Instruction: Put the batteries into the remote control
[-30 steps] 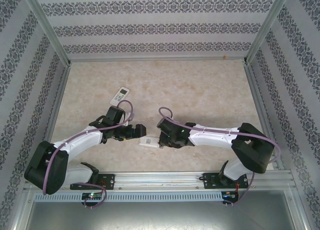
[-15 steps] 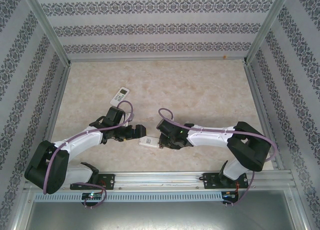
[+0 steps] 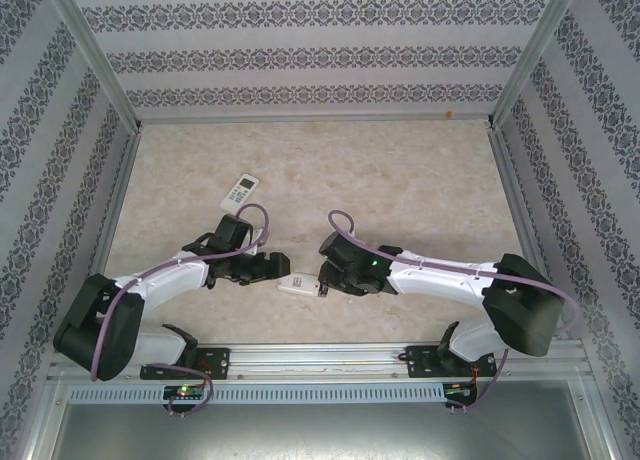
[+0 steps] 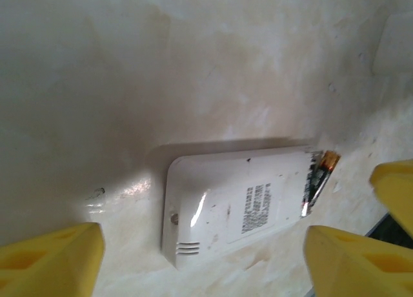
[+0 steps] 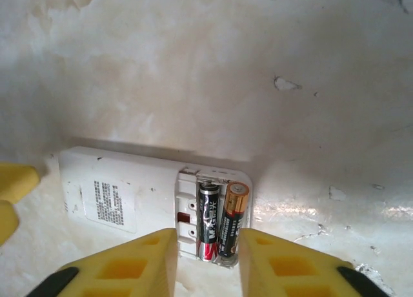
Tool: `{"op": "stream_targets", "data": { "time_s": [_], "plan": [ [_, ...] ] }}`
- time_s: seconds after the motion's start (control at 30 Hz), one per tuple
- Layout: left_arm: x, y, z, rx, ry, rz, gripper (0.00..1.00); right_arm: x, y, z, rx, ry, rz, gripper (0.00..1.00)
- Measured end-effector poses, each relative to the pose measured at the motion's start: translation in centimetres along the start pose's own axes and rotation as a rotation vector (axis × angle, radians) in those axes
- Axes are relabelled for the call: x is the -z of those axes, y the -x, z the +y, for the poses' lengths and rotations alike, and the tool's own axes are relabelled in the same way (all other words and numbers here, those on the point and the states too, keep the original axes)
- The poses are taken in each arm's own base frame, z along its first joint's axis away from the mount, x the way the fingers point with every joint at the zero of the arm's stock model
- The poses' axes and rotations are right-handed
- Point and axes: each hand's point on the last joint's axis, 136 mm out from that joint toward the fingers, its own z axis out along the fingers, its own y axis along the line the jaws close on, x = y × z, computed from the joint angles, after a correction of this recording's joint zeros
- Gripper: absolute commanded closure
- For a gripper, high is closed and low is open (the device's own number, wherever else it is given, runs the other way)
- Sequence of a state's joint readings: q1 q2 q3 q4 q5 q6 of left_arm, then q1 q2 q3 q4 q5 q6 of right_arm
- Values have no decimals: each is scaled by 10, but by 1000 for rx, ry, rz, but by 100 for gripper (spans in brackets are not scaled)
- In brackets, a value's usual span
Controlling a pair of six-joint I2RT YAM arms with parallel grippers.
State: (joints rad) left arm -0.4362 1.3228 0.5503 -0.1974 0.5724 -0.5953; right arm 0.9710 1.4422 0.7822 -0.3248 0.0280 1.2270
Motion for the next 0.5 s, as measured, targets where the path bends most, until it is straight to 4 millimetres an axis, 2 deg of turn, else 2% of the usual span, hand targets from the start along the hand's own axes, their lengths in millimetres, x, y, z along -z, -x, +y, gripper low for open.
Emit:
{"op": "stream_targets", "data": {
  "time_s": [0.27, 0.5],
  "plan": [
    [-13, -5, 3, 11, 23, 53, 36, -10, -3, -9, 0, -37, 9, 77],
    [-16, -5, 4, 22, 29, 58, 44, -22, -7, -18, 5, -82, 29, 83]
  ]
}}
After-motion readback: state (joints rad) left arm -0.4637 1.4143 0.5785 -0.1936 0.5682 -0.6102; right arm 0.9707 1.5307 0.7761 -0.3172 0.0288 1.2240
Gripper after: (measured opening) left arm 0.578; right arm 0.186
